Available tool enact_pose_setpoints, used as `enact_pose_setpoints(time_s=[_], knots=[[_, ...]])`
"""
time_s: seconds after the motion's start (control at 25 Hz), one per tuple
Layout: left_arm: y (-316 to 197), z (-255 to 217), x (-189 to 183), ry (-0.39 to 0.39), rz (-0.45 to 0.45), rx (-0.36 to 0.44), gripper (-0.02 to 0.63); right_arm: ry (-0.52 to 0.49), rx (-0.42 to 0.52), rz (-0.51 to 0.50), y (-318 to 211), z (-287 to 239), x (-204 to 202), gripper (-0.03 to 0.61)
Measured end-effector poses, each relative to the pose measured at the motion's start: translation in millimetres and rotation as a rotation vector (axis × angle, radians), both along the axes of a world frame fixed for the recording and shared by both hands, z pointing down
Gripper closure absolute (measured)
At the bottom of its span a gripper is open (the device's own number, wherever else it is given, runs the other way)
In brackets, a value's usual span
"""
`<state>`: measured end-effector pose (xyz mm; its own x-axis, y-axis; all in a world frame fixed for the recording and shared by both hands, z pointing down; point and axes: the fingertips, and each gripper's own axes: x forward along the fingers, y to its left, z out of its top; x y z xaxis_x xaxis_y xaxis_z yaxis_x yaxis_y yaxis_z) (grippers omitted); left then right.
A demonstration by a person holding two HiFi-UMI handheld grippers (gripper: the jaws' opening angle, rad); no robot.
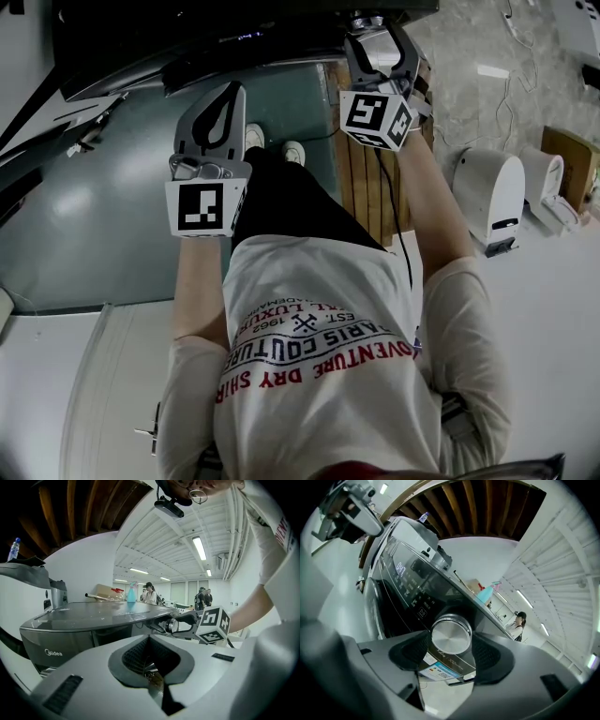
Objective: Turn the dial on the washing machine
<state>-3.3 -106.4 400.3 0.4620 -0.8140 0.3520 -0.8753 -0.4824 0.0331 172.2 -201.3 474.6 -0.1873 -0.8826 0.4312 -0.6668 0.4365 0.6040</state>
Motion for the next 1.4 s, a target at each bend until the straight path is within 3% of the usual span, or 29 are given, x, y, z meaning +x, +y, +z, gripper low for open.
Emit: enact_pose_setpoints(time_s=[0.2,0.52,0.6,0.8,1.08,1.24,1.4], knots=[[-1.0,3.7,-0.7,-0.004,0.001,0.013,0.597,0.015,0.016,-0.009,-2.1,-2.0,-2.7,0.285],[-2.0,3.3,5.4,0.001,0.007,-0.008,0.597,-0.05,-0.015,0.008,-3.3,-2.6,-3.4,0.291],[-0.6,3.6,6.7,0.001,0.009,-0.009,0.597,-0.109,-0.034,0.027,-3.2,-2.9,-2.3,0.291],[3.1,7.1,5.0,-0.013,0.012,-0.017,0.597,-0.37,-0.13,0.109,-5.2,-8.1,-0.2,0.291],[5.4,11.3,2.6,-0.015,0.013,-0.016,0.597,-0.491,-0.178,0.142,-6.6,-2.2,7.7,0.29],[8.2,12.7,3.8,-0.008,0.011,-0.03,0.597,-0.469,-0.136,0.159,-4.1,-6.5,7.7,0.278],[9.4,13.7,2.3,-0.009,0.008,-0.036,0.597,-0.28,-0.047,0.098,-2.7,-9.9,2.4,0.278]])
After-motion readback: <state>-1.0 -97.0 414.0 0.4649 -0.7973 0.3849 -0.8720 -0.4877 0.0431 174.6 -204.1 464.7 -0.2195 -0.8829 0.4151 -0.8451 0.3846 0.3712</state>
